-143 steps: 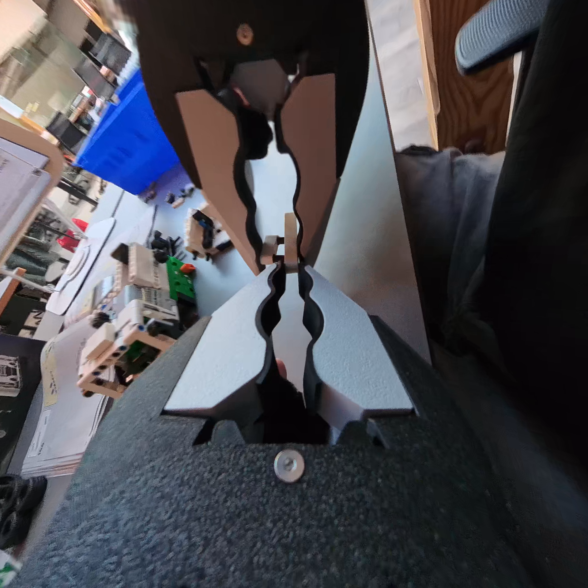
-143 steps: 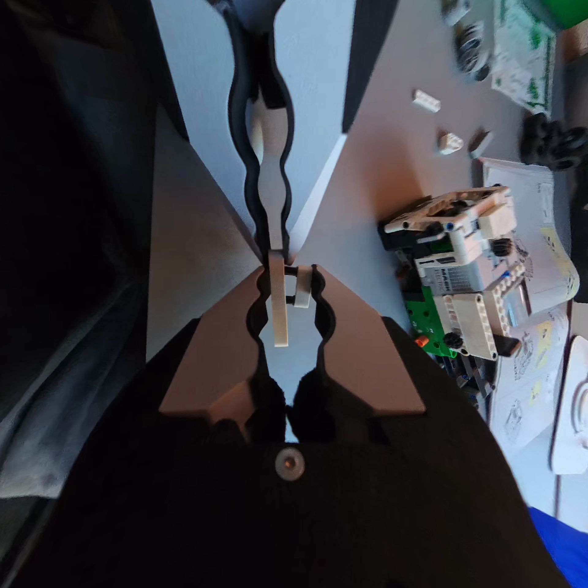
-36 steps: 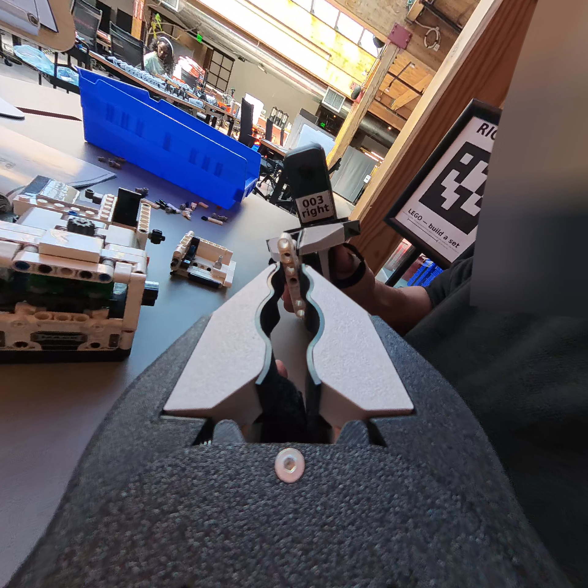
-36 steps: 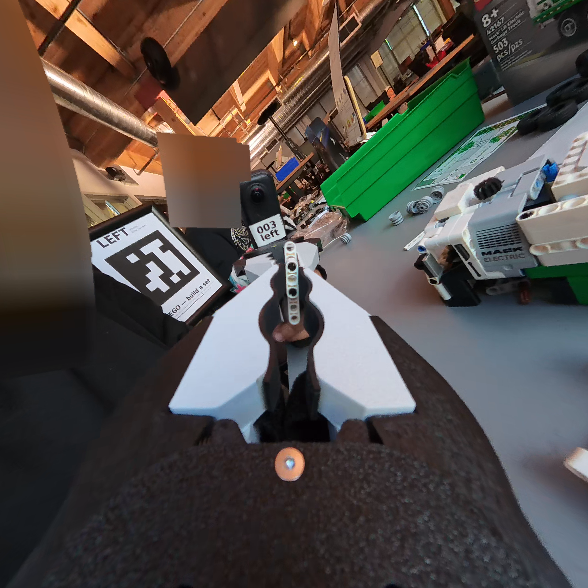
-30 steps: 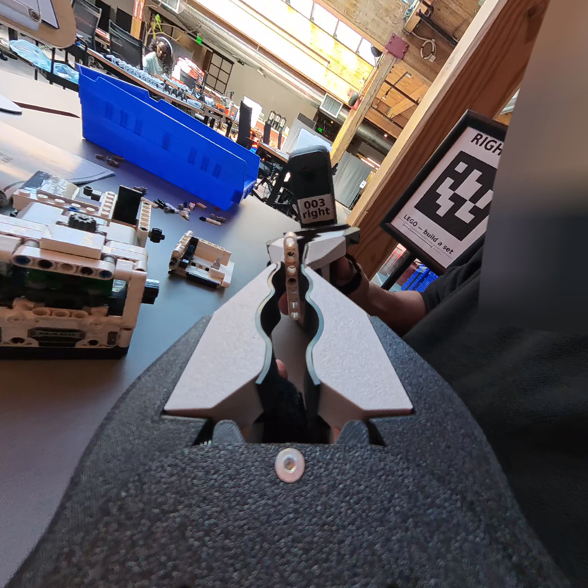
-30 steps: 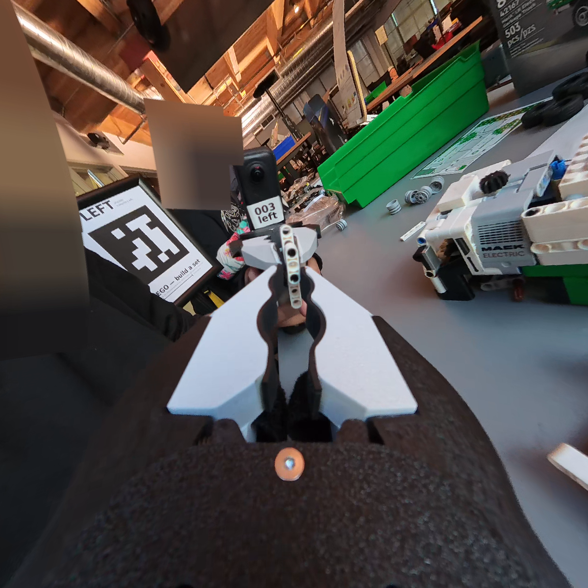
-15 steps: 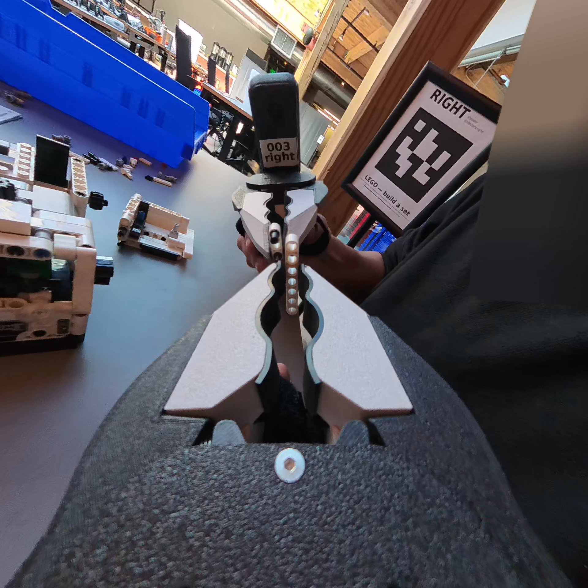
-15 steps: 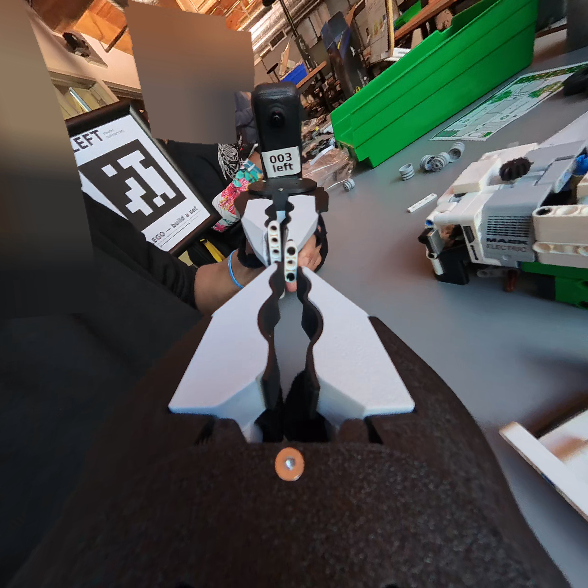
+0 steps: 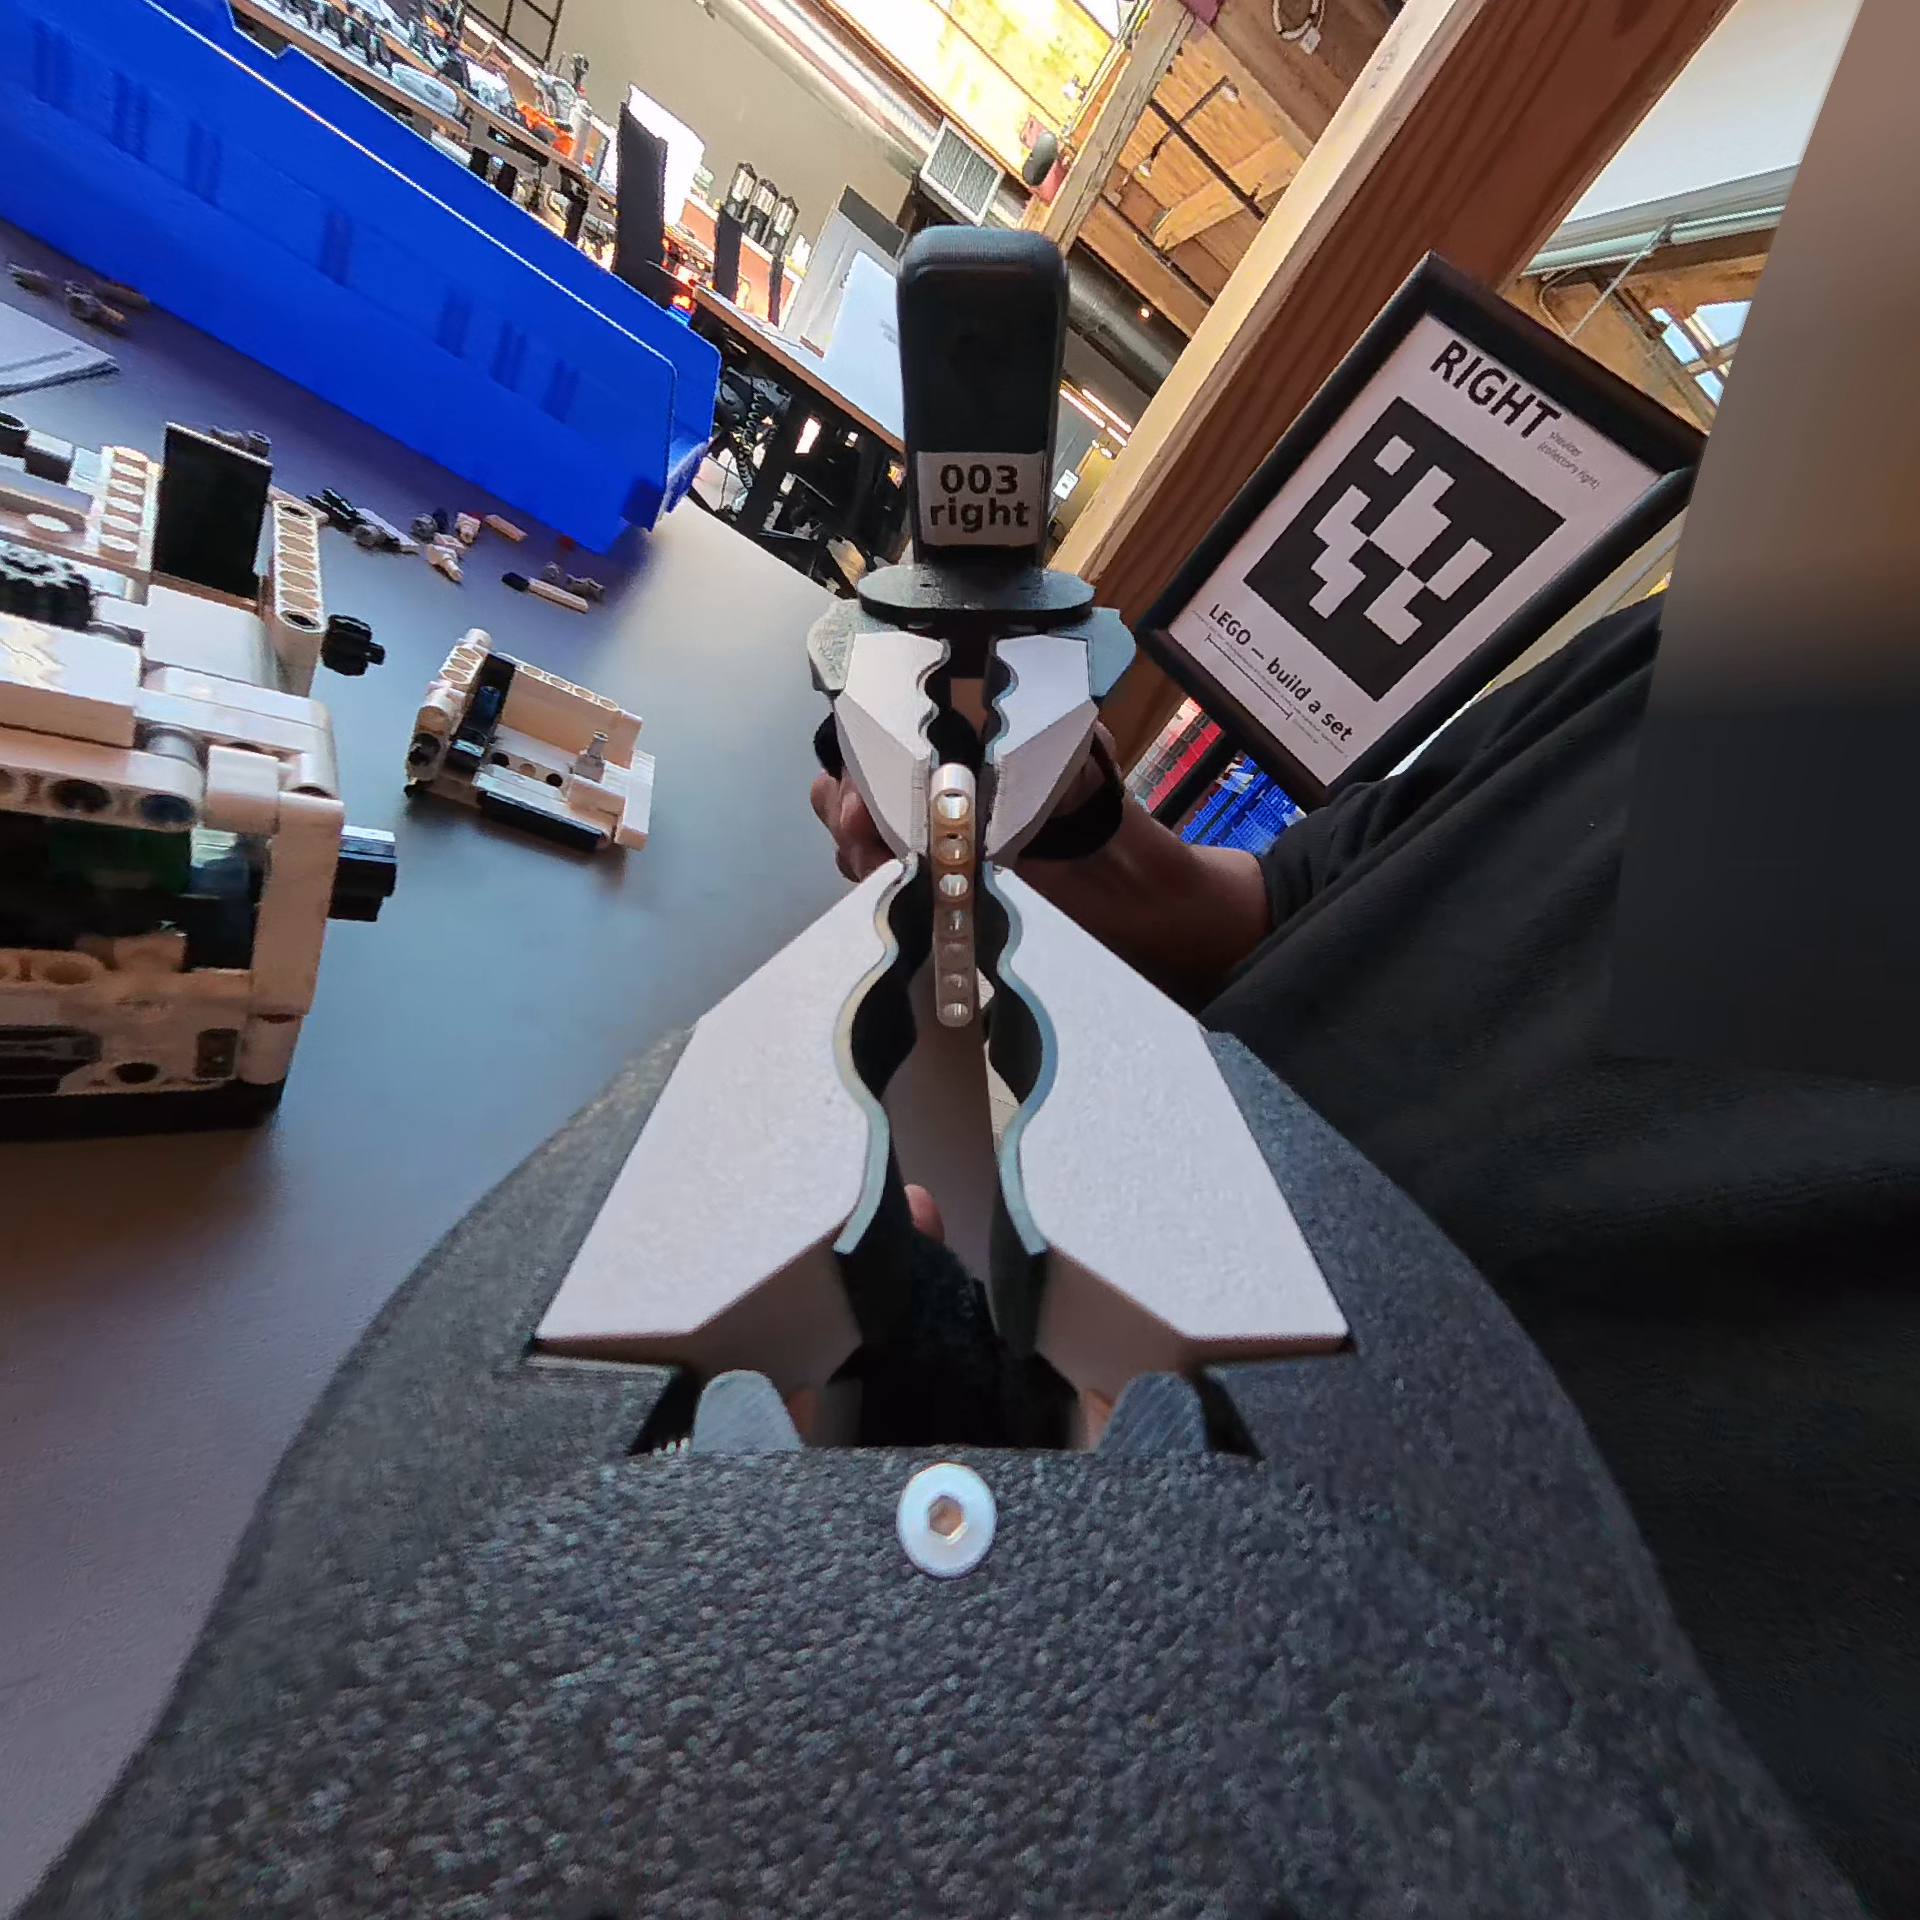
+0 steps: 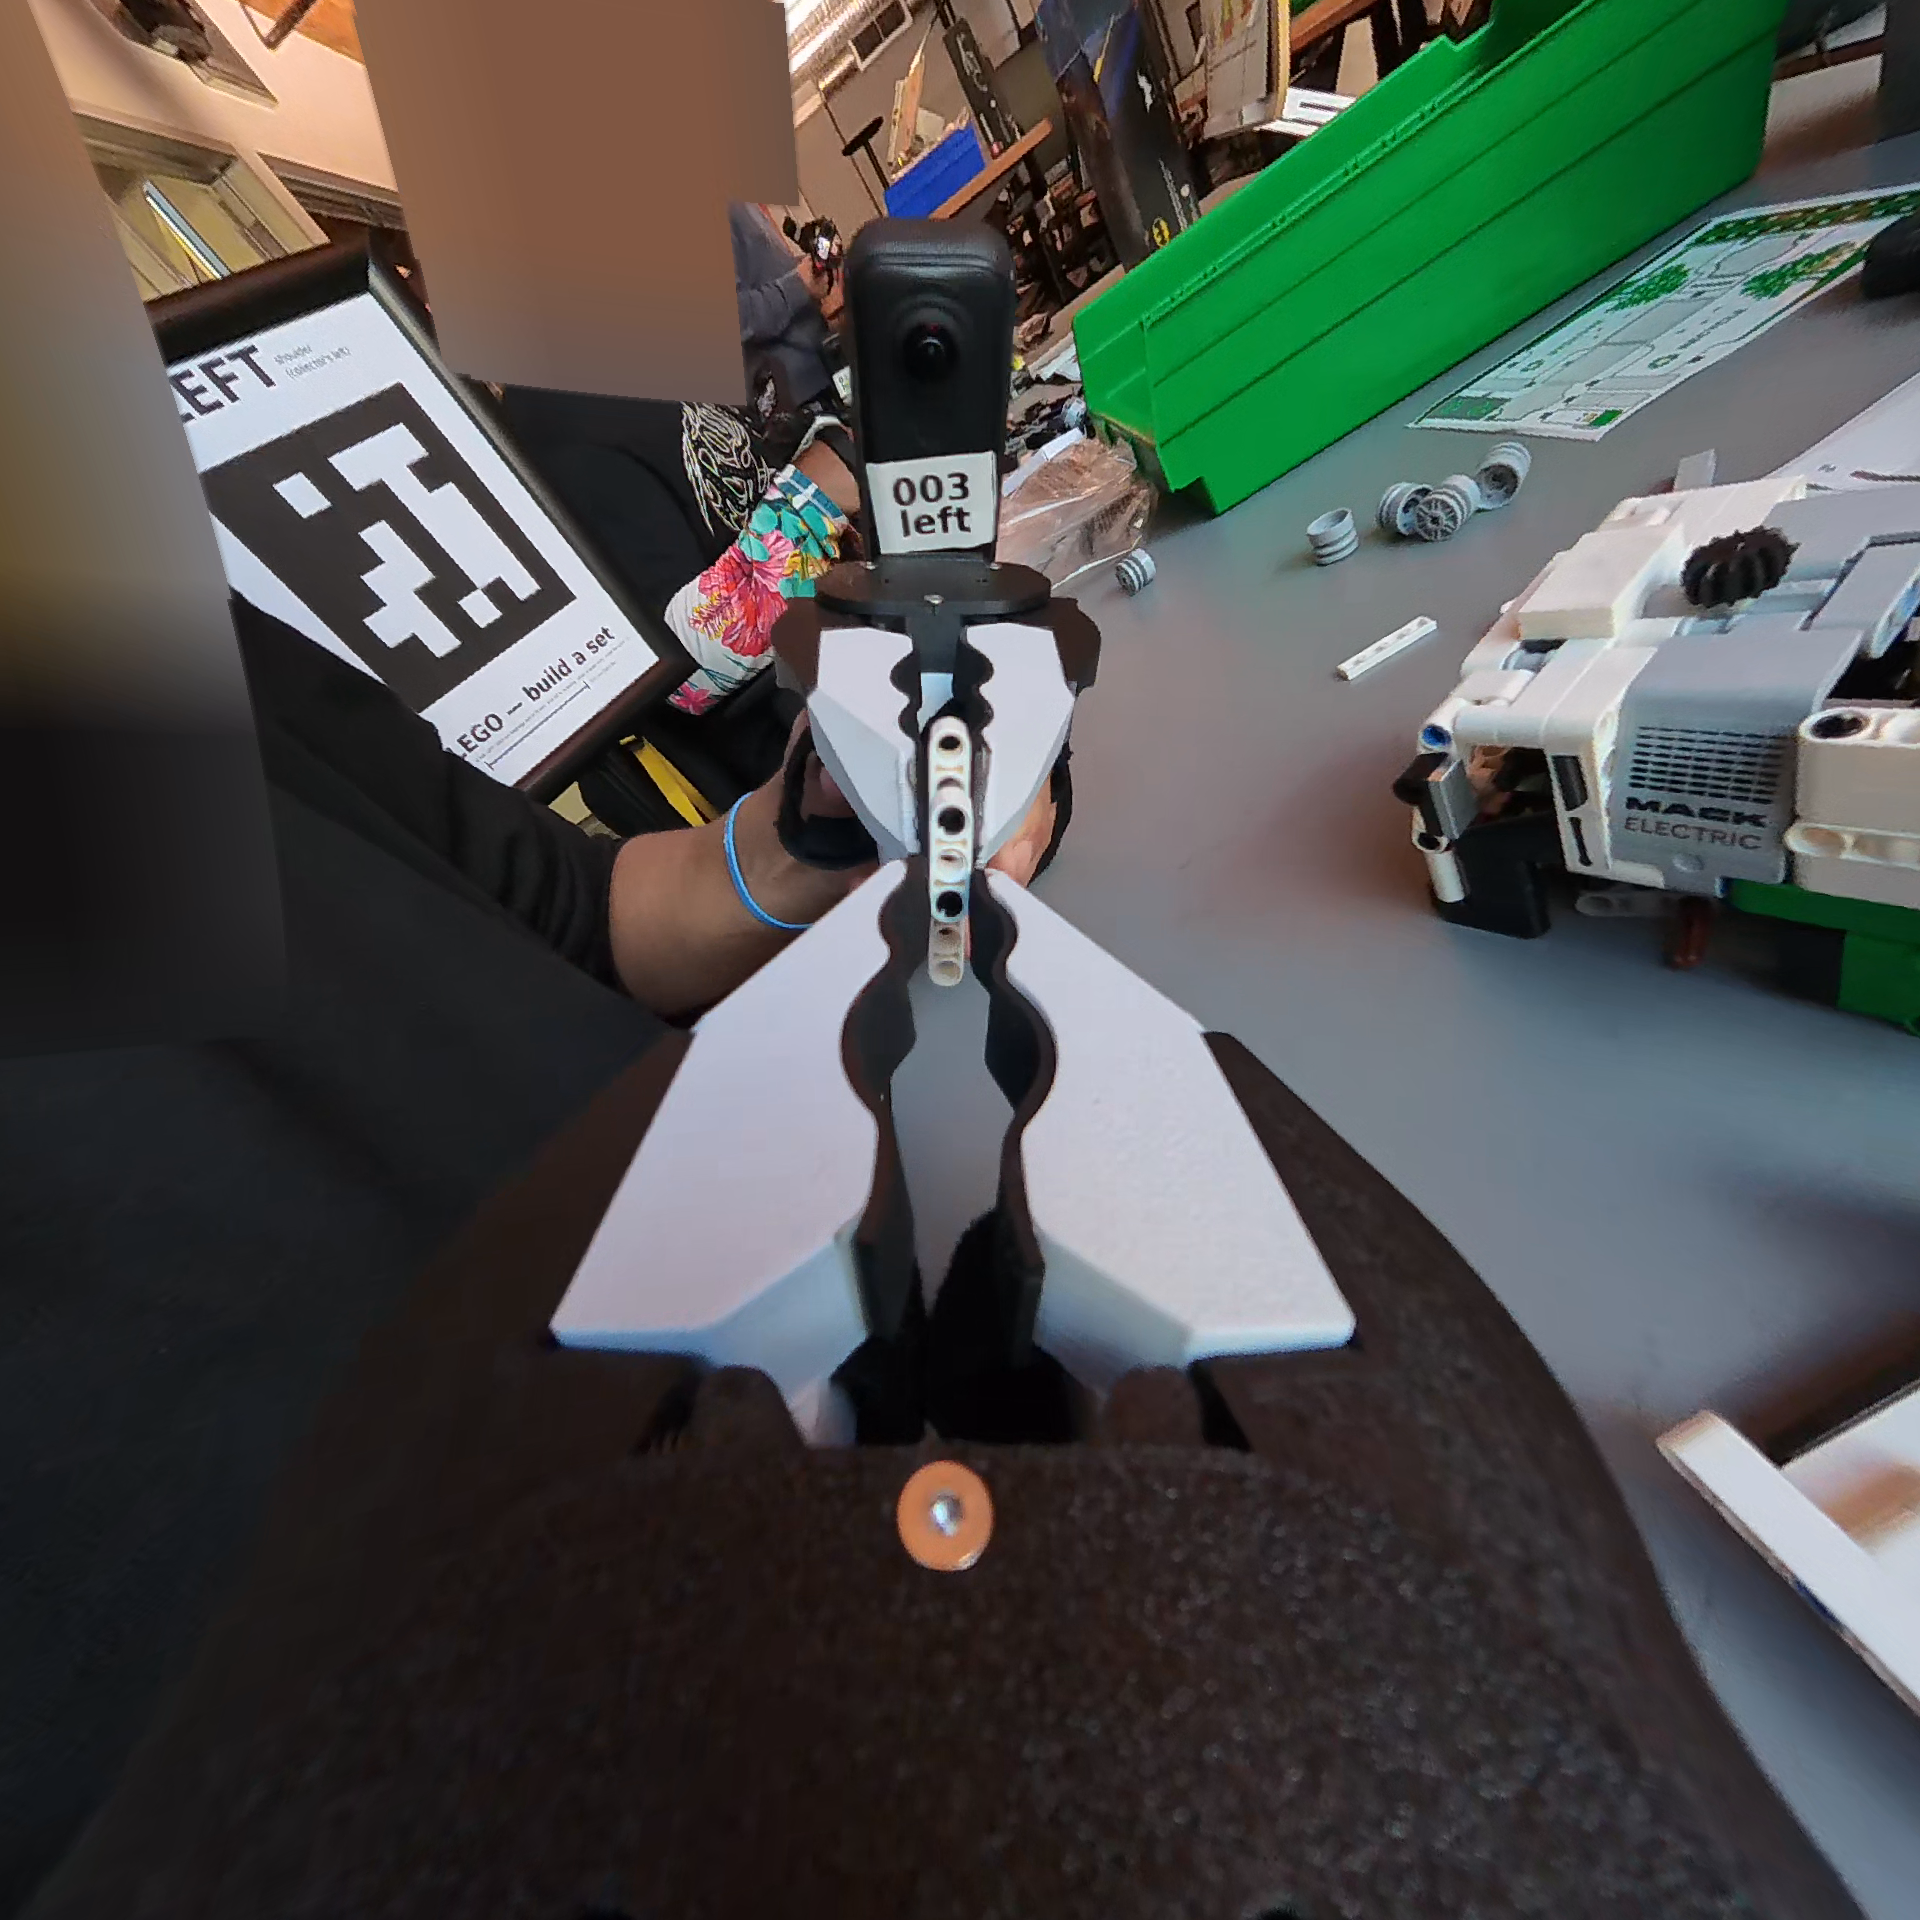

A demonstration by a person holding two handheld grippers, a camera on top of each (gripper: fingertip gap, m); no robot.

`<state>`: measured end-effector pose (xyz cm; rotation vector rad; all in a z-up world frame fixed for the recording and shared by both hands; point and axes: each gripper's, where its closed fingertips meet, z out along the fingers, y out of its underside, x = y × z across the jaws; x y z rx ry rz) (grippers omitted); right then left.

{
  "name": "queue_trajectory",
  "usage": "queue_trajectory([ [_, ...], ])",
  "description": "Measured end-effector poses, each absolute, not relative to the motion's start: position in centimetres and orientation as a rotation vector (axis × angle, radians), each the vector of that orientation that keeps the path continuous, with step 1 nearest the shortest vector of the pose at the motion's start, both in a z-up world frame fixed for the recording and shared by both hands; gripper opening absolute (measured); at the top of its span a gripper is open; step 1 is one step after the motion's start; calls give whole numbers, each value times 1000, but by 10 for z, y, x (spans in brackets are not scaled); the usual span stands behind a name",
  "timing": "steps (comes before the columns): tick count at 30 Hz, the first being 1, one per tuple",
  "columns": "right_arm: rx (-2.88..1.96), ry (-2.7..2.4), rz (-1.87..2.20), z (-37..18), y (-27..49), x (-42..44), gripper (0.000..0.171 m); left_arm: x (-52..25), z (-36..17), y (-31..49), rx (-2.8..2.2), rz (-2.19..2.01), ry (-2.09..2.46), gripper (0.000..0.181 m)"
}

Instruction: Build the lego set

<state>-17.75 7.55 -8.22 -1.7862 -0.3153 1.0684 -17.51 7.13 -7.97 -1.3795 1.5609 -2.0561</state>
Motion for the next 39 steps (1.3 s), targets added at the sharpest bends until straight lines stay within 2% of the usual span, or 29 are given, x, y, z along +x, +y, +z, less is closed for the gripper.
queue_trajectory([
  [17, -2039, -469, 972, -111, 64, -181, 6, -178, -110, 60, -1460, -1820, 1825, 6],
  [28, -1884, -385, 1051, -92, 72, -177, 6, -177, -98, 70, -1472, -1965, 1696, 6],
  [39, -2118, -557, 1007, -107, 62, -182, 6, -182, -103, 57, -1431, -1932, 1810, 6],
])
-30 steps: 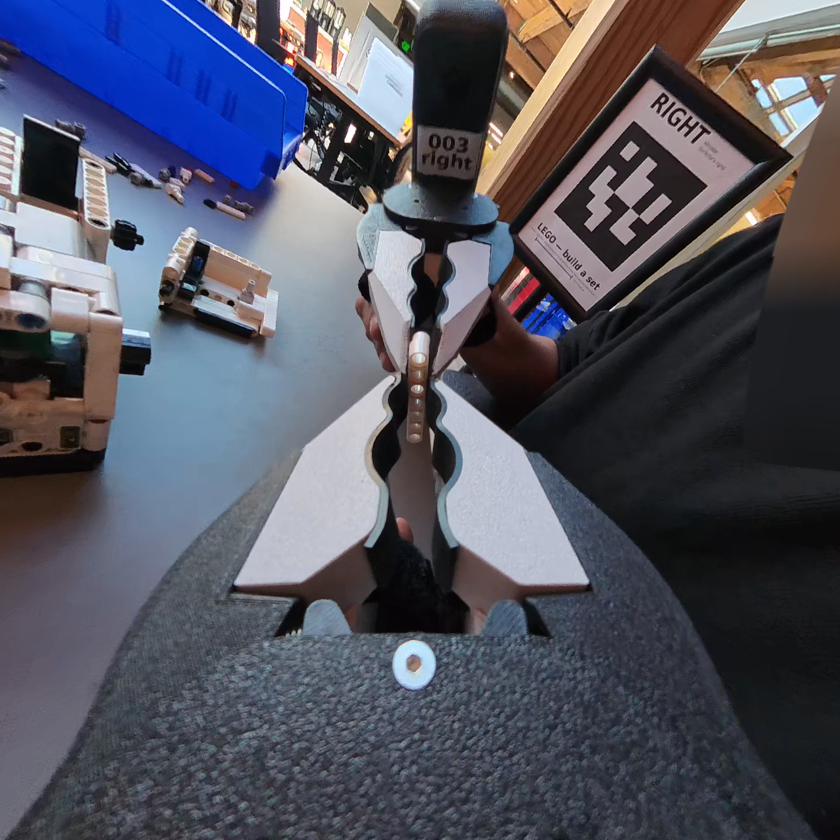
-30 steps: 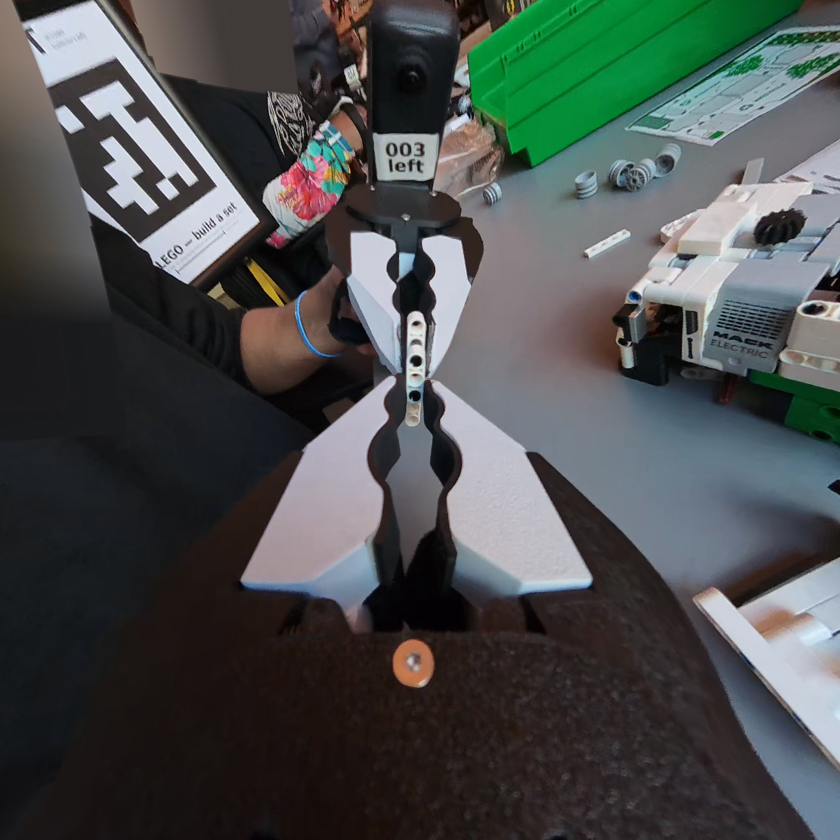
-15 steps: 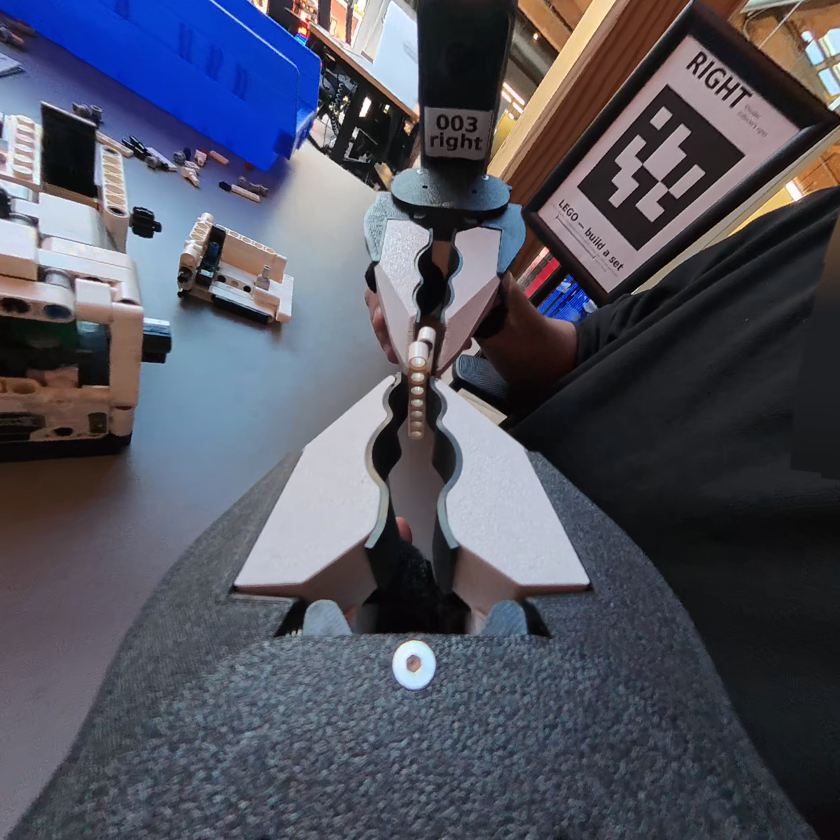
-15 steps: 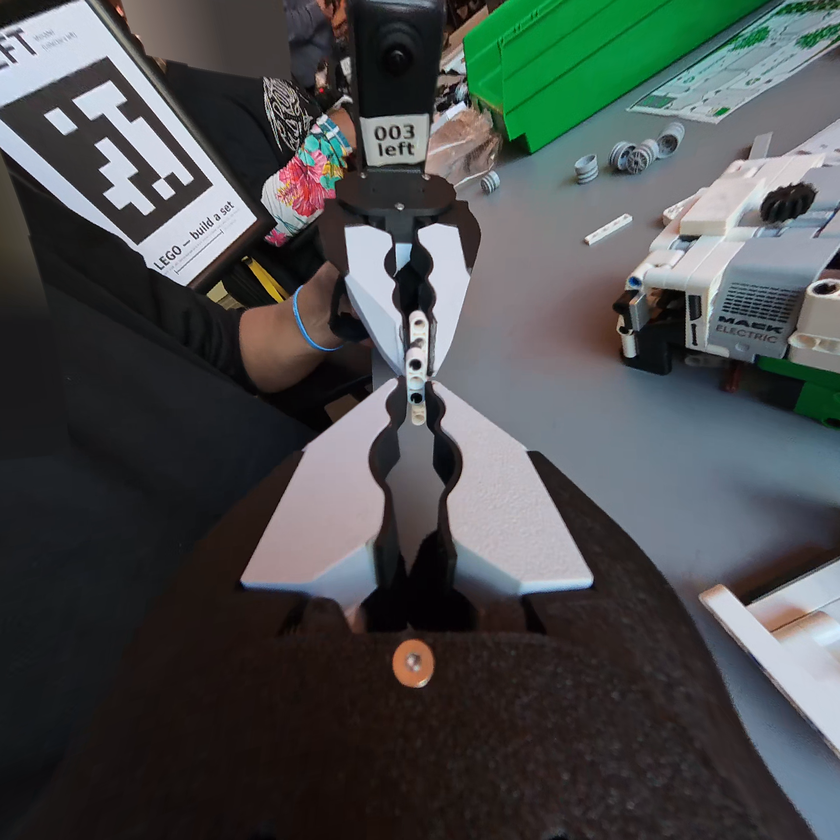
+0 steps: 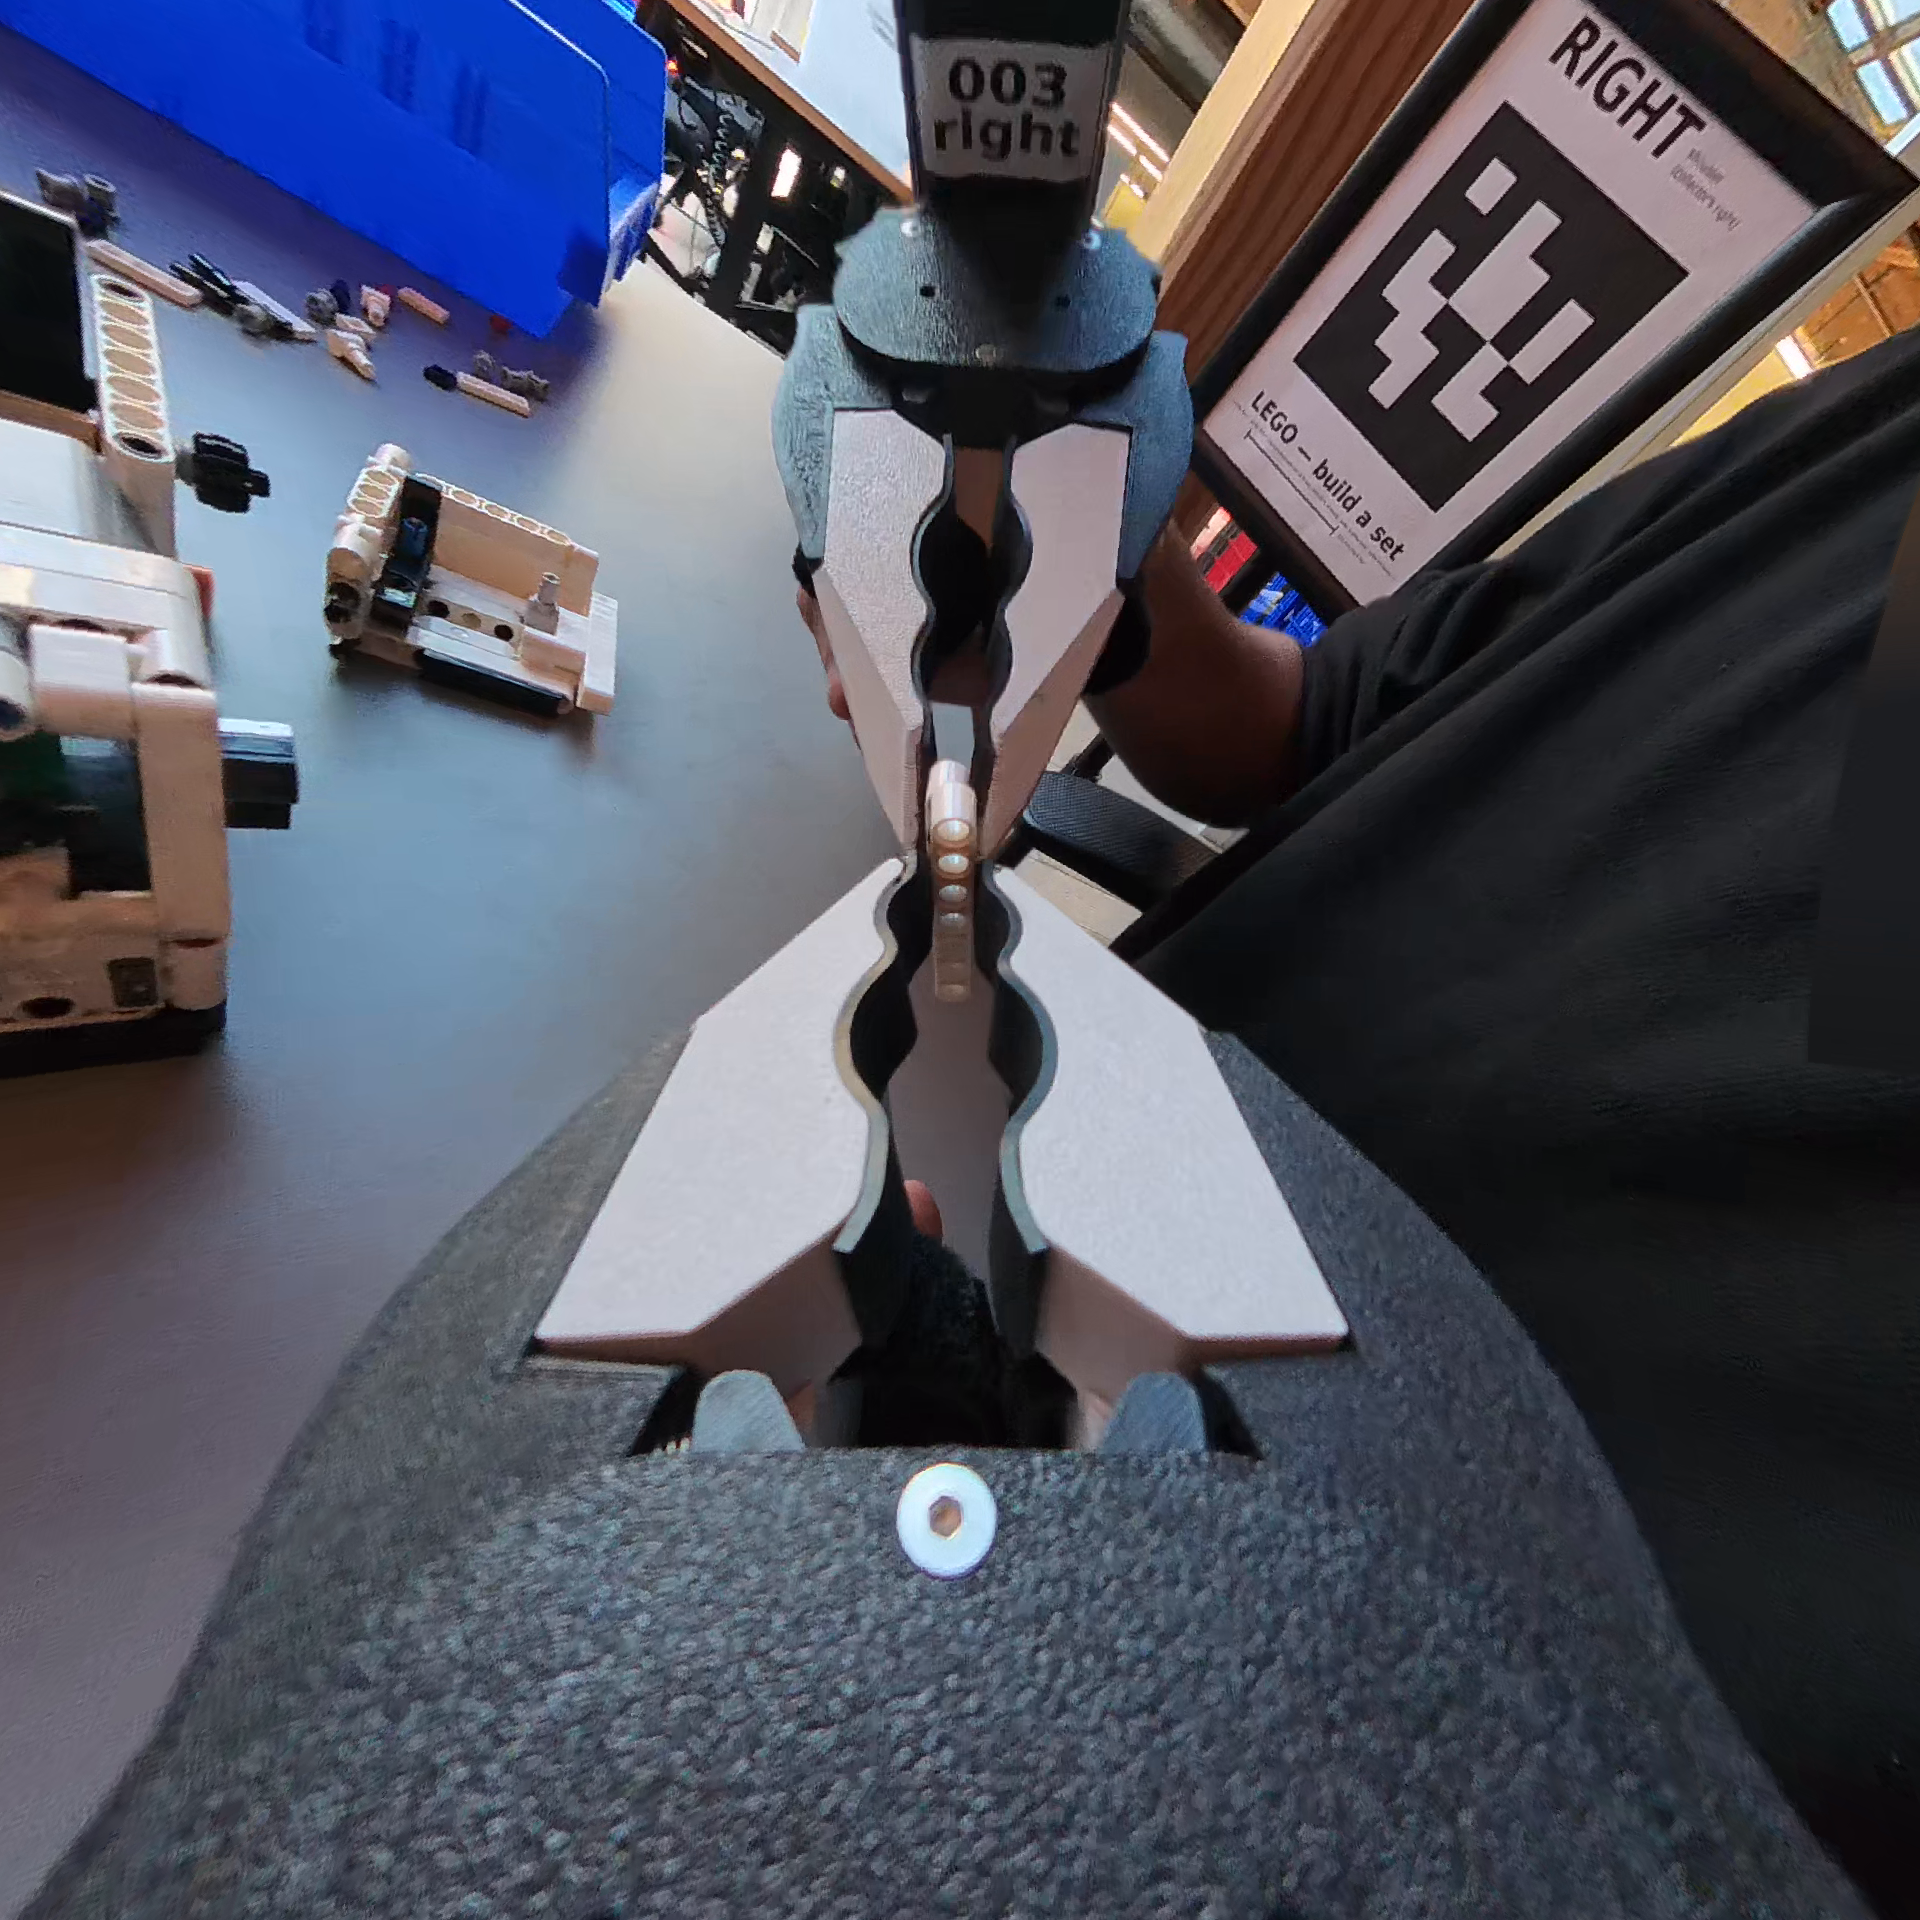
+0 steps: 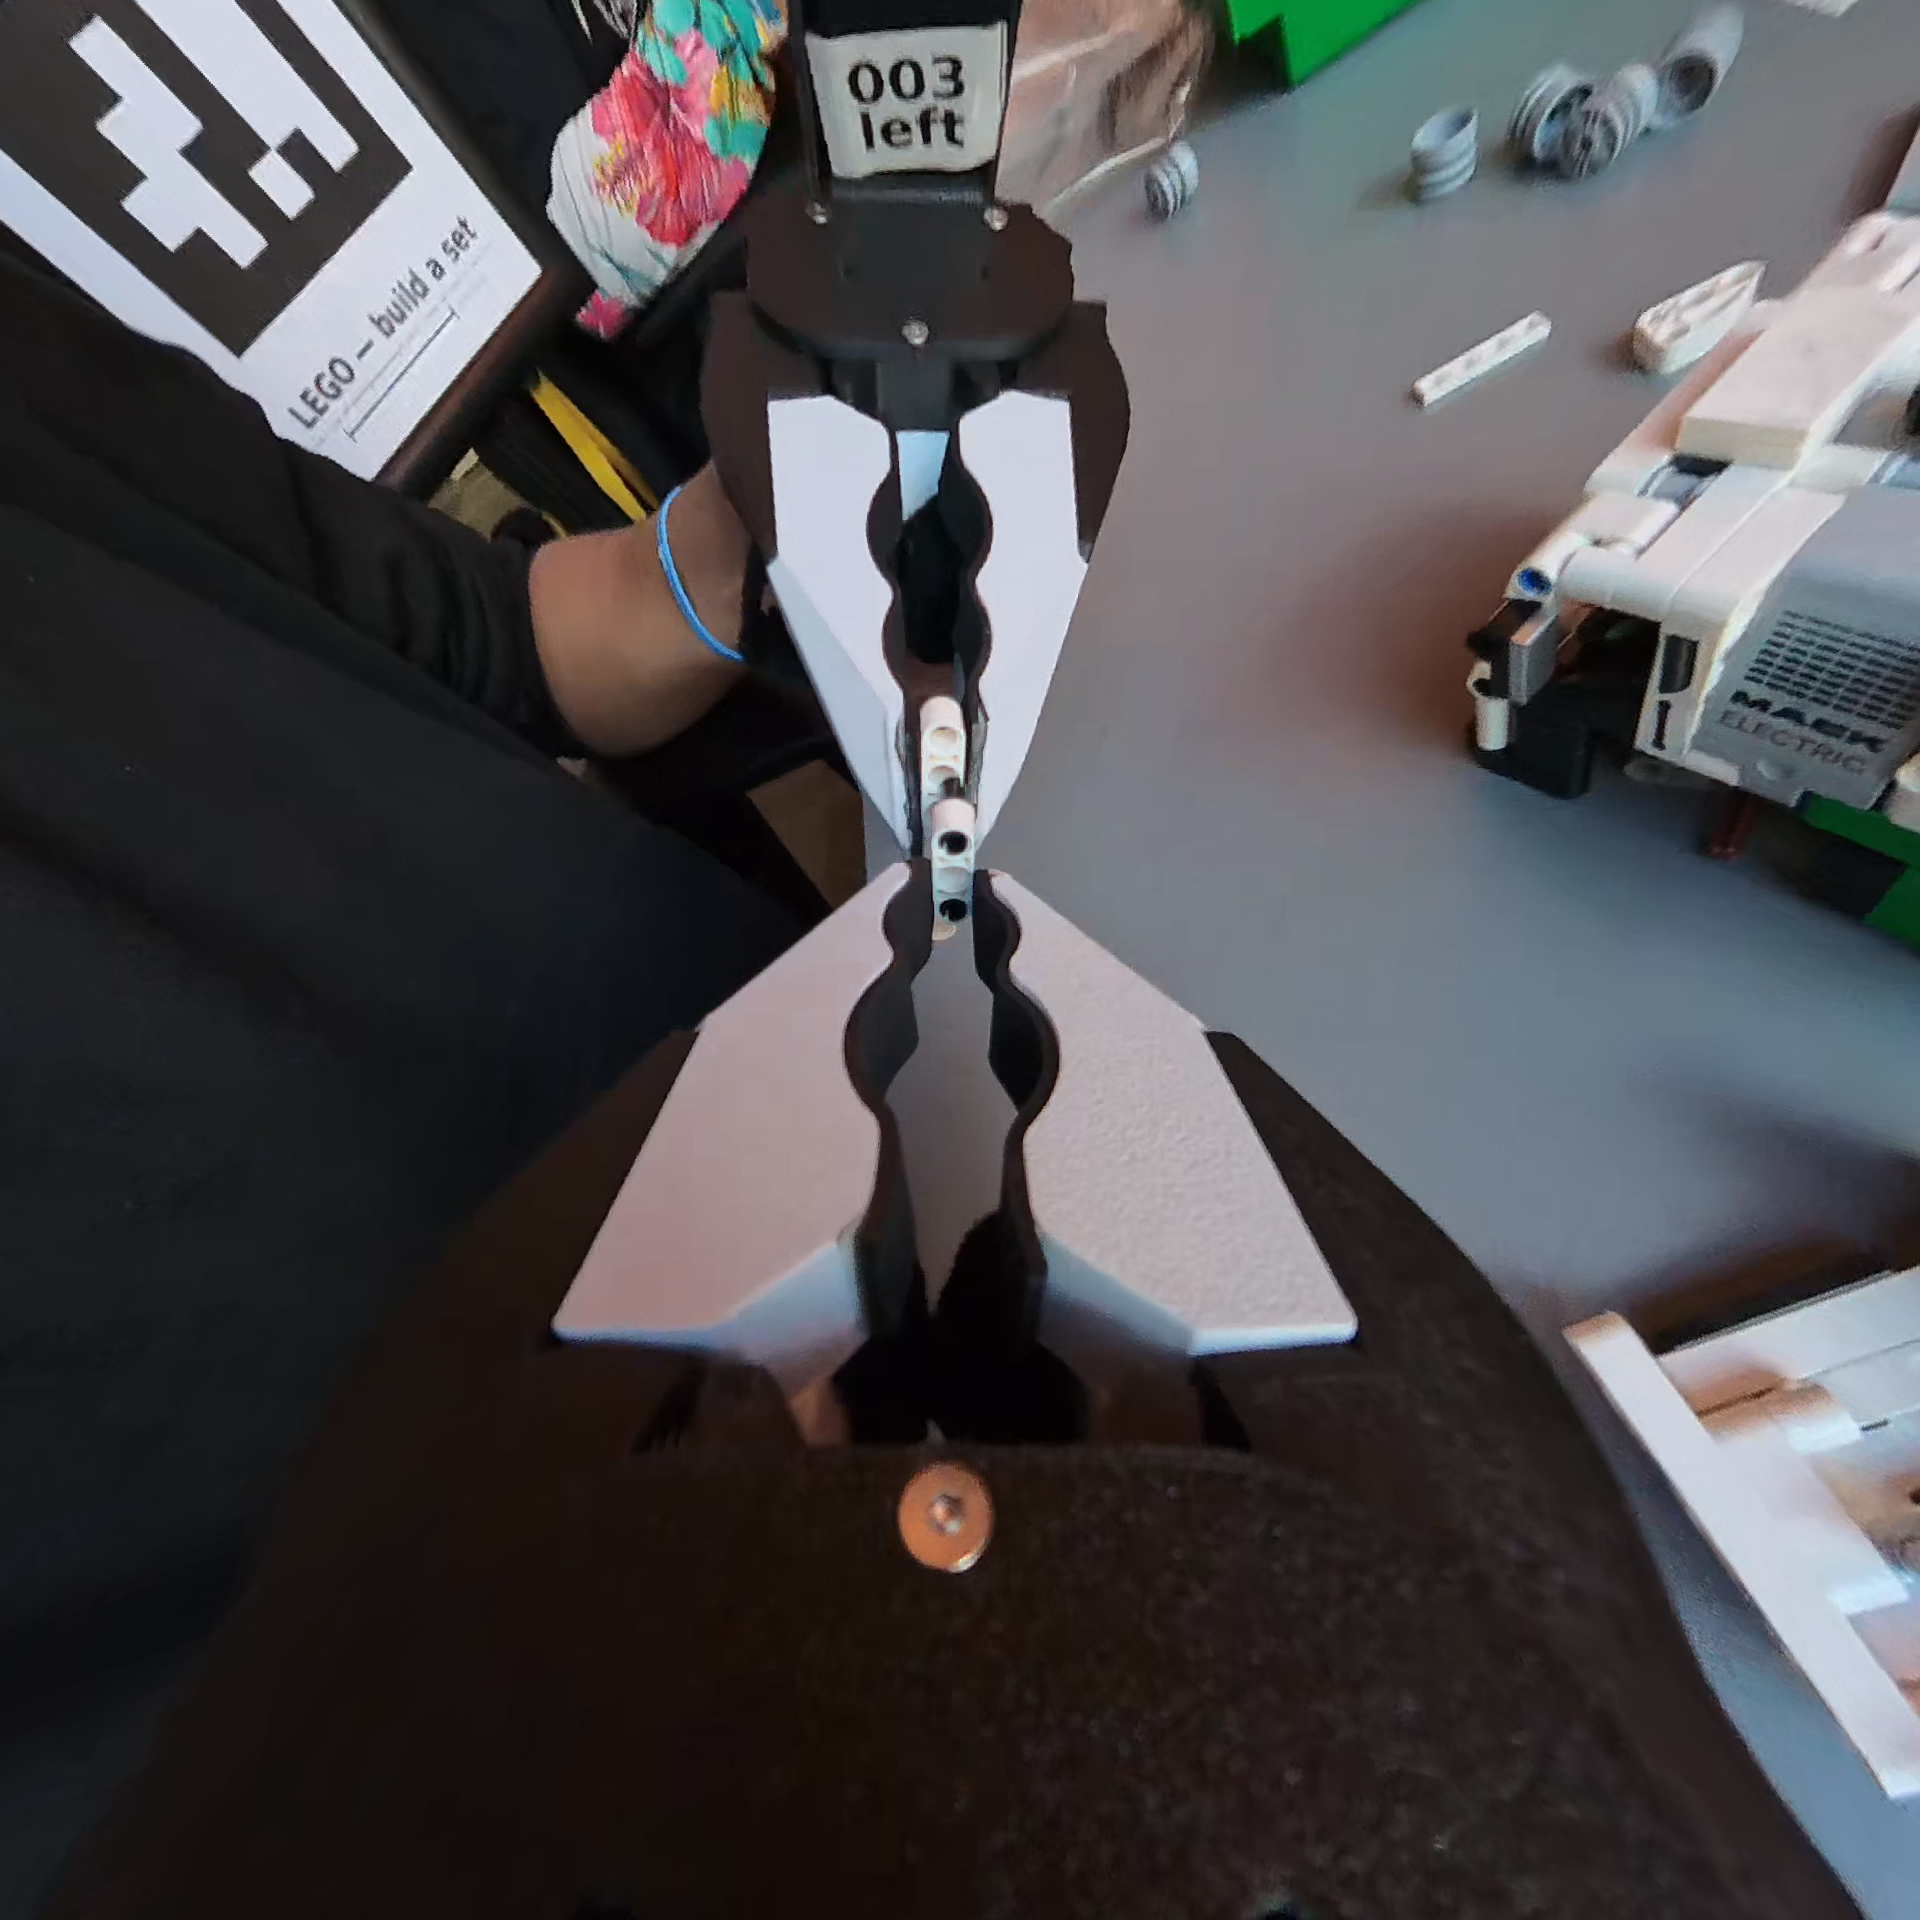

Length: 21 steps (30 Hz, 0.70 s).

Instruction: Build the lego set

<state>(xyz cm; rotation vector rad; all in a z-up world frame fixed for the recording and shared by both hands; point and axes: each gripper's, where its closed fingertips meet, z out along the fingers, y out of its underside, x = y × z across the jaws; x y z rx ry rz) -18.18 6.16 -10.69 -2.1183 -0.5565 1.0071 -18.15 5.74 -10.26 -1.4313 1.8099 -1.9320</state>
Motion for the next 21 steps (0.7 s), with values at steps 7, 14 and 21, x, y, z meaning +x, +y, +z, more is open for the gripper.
queue_trajectory([
  [7, -2239, -681, 921, -113, 58, -183, 6, -183, -110, 55, -1429, -1841, 1874, 6],
  [14, -2164, -678, 845, -104, 69, -181, 6, -179, -101, 63, -1460, -1952, 1757, 6],
  [21, -2091, -665, 856, -79, 78, -181, 7, -175, -83, 70, -1405, -2082, 1595, 6],
])
